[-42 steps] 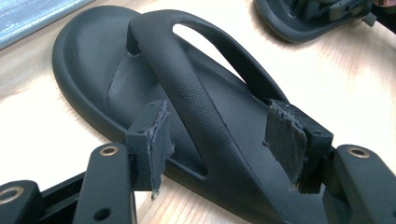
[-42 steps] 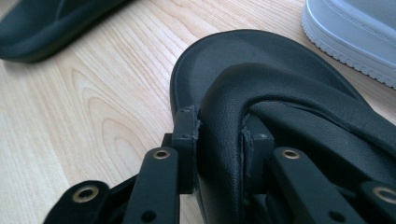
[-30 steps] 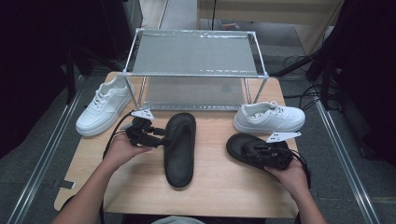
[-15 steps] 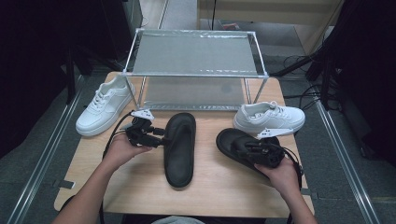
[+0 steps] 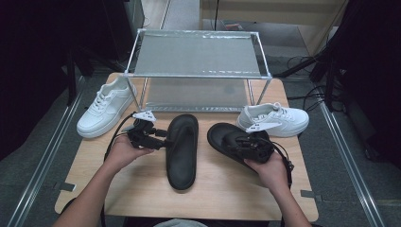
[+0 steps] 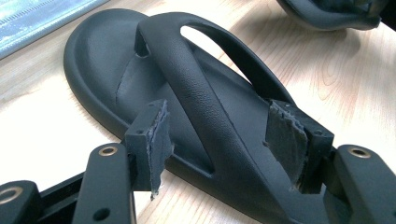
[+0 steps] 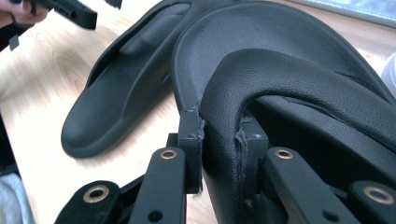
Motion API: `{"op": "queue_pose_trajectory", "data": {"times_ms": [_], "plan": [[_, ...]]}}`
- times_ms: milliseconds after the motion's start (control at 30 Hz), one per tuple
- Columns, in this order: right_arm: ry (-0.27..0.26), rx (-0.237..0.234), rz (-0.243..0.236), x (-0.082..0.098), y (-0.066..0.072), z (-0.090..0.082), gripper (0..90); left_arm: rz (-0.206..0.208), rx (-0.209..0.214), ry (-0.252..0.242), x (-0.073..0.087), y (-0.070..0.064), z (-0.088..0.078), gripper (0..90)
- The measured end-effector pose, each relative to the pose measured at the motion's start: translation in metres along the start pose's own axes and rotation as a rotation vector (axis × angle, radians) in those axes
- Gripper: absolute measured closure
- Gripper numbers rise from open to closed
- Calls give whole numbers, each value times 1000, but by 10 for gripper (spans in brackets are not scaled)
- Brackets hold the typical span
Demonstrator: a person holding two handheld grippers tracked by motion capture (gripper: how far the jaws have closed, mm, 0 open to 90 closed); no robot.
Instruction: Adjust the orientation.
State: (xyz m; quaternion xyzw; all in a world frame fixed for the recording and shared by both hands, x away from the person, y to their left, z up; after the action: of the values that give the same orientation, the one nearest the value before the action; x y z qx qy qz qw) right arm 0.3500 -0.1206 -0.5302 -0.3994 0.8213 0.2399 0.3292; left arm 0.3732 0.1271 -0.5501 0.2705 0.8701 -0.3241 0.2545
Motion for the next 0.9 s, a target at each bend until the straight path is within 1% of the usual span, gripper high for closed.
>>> {"op": "queue_pose_trajectory", "data": {"times_ms": [67, 133, 167, 200, 233, 267, 300, 333, 400, 467, 633, 767, 900], "plan": [[-4, 4, 16, -5, -1, 7, 768, 2, 0, -2, 0, 0, 0, 402], [-5, 8, 21, -6, -1, 10, 767, 3, 0, -3, 0, 0, 0, 403], [-5, 13, 24, -8, -1, 16, 763, 5, -1, -6, -1, 0, -1, 403], [-5, 13, 24, -8, -1, 16, 763, 5, -1, -6, -1, 0, -1, 403], [-6, 11, 23, -9, -1, 20, 763, 7, 1, -11, -1, -1, -1, 403], [-11, 8, 22, -10, -1, 27, 761, 10, 1, -18, -2, -1, -1, 403], [-5, 11, 24, -9, -2, 29, 762, 11, 1, -18, -2, -2, -2, 403], [-5, 11, 24, -9, -2, 29, 762, 15, 0, -17, -2, -2, -2, 403], [12, 27, 26, -6, -4, 35, 761, 18, 0, -15, -2, -2, -1, 403], [15, 34, 46, -4, -8, 38, 762, 17, 2, -13, -2, -2, -1, 403], [14, 36, 62, -4, -12, 42, 761, 20, 6, -10, -1, -3, 0, 403], [25, 40, 56, -2, -14, 48, 760, 21, 6, -11, -2, -3, 0, 402], [7, 46, 66, -4, -17, 54, 757, 20, 8, -8, -2, -3, 0, 402]]}}
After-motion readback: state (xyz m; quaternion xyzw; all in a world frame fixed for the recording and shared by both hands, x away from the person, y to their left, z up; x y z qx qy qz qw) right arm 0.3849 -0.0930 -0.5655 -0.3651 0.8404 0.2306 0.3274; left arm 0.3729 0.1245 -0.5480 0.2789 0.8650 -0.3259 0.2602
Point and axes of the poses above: each handheld gripper's, and its own axes: z roughly forward along the jaws, x roughly out of its underside, y roughly to its left, the point moved 10 cm from there along z, roughly forward along the jaws, and after that the axes turned 13 degrees about -z, right-handed, at the moved point
